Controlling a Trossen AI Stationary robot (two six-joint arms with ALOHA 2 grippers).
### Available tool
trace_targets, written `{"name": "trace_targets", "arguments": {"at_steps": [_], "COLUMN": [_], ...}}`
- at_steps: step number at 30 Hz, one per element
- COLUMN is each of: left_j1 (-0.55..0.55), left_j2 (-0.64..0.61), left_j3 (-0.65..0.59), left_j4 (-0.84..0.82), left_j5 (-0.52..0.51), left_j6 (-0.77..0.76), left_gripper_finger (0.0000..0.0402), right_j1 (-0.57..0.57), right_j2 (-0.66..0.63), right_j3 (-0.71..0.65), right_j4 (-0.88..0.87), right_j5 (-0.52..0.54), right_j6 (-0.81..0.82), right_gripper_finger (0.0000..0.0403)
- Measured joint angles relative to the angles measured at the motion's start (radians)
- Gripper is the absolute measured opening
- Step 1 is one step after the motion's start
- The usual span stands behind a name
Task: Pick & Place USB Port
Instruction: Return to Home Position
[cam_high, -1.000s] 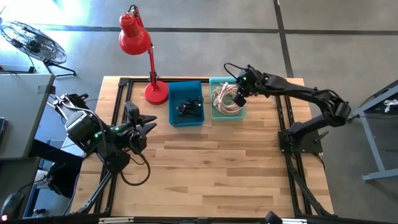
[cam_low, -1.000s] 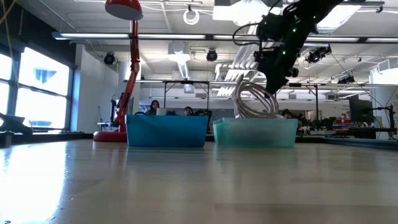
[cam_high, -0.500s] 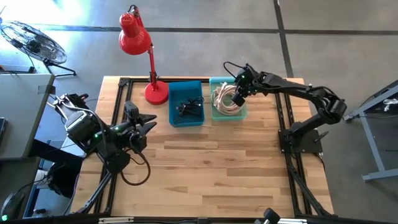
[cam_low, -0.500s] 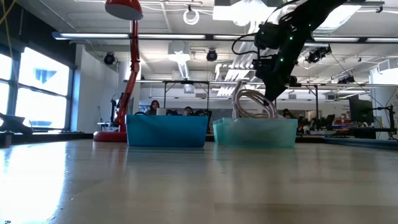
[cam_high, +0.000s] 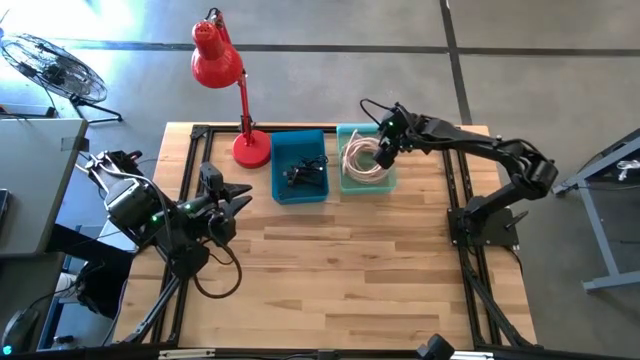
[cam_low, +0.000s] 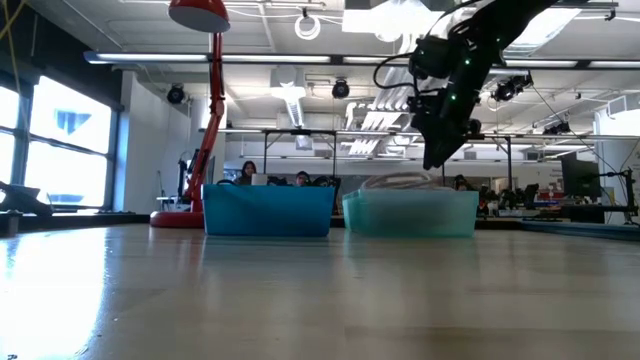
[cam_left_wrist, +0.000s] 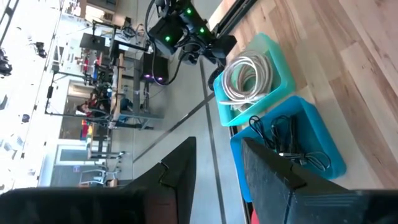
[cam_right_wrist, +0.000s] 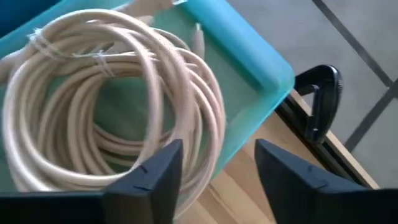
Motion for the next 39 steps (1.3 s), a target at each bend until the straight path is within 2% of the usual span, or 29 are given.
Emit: {"name": "trace_targets", "arguments": {"at_steps": [4, 7, 12, 22, 29, 34, 39], "left_j1": [0.000, 0.000, 0.001, 0.001, 0.001, 0.017, 0.092], "left_j2": [0.000, 0.000, 0.000, 0.000, 0.000, -0.024, -0.073], "left_j3": [0.000, 0.000, 0.000, 0.000, 0.000, 0.000, 0.000], "left_j4": [0.000, 0.000, 0.000, 0.000, 0.000, 0.000, 0.000], "left_j5": [0.000, -0.005, -0.025, -0.021, -0.029, -0.024, 0.050], "left_j6": [0.003, 0.013, 0.042, 0.170, 0.292, 0.334, 0.334], "left_gripper_finger": [0.0124, 0.0124, 0.0124, 0.0124, 0.0124, 0.0124, 0.0096], "right_j1": [0.000, 0.000, 0.002, 0.003, 0.003, 0.003, 0.003], "right_j2": [-0.027, -0.053, -0.136, -0.352, -0.440, -0.475, -0.486], "right_j3": [0.004, 0.023, 0.053, 0.064, 0.064, 0.064, 0.064], "right_j4": [-0.005, -0.012, -0.021, -0.067, -0.176, -0.246, -0.283], "right_j5": [-0.004, -0.009, -0.063, -0.266, -0.297, -0.305, -0.346], "right_j6": [-0.003, 0.002, -0.022, -0.176, -0.273, -0.315, -0.339], "right_gripper_finger": [0.0234, 0.0245, 0.0247, 0.0247, 0.0245, 0.0202, 0.0096]}}
